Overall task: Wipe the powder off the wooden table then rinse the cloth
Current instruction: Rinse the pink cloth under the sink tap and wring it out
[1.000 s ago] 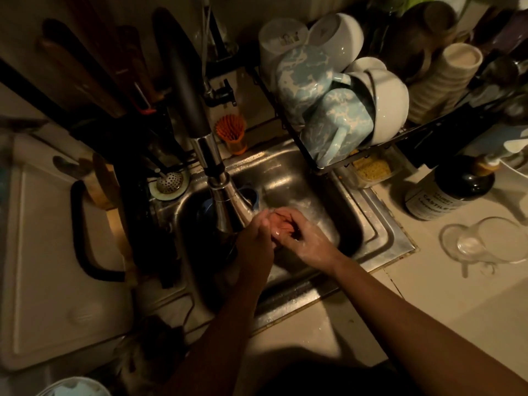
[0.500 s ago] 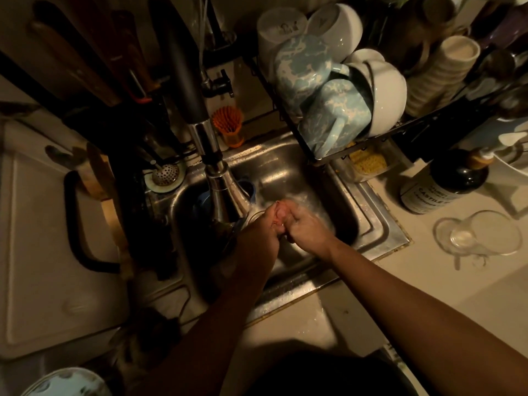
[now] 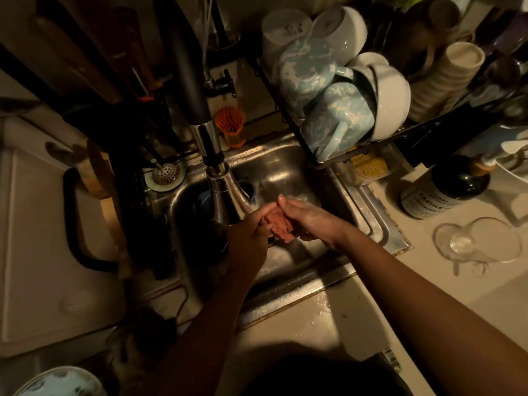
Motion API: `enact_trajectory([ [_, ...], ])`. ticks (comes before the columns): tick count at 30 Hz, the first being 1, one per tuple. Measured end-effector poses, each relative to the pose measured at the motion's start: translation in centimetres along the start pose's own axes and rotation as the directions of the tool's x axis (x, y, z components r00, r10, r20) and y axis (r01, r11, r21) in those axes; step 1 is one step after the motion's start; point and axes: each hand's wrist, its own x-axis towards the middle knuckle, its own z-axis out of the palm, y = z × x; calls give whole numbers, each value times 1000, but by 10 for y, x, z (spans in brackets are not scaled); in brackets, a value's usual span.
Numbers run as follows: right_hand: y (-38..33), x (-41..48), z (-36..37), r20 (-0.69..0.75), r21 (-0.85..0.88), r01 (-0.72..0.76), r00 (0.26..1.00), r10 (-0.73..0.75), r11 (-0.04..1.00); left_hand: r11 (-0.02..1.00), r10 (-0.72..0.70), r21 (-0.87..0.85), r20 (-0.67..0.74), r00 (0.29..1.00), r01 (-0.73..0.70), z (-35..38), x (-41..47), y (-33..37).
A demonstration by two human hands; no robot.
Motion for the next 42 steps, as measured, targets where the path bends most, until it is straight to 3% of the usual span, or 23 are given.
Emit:
enact_trajectory([
  [2,-3,5,-6,69,-91,-68,995,75,994,993,77,92,-44,996,-73,1,-1,0],
  [6,10,23,-14,128,16,-143,982,140,990,941,248,225,46,968,-252,4,-7,3],
  [9,18,22,-20,174,11,-223,960,218,975,950,0,303,245,969,-77,5,-6,-5],
  [11,24,21,-18,178,-38,-203,962,206,979,966,-50,257,269,962,-22,5,-8,1],
  [15,26,18,-5,72,-169,1,997,12,986,990,20,134,115,993,-35,5,-9,13],
  [18,36,23,4,-133,-305,125,976,-173,944,996,-68,63,-5,998,68,9,1,1],
  [21,46,25,15,-269,-585,230,850,-453,778,968,-234,-125,-114,966,219,17,9,4],
  [23,53,28,15,-236,-693,296,768,-595,657,929,-335,-207,-119,934,307,23,13,1],
  [24,55,28,13,-225,-715,295,761,-609,633,915,-365,-223,-103,925,336,25,14,-1],
  [28,64,31,8,-188,-752,253,803,-566,609,924,-367,-147,-82,926,353,28,14,-14],
  [32,64,32,8,-220,-617,245,859,-463,748,871,-437,-250,0,900,423,26,14,-7],
  [35,59,23,12,-124,-409,247,939,-321,879,886,-412,-270,-91,907,376,24,15,-6],
  [40,53,22,-6,-105,-571,231,931,-349,788,779,-453,-417,144,880,469,14,13,10],
  [42,50,24,-11,-55,-668,252,922,-384,700,793,-418,-413,166,893,448,10,11,12],
])
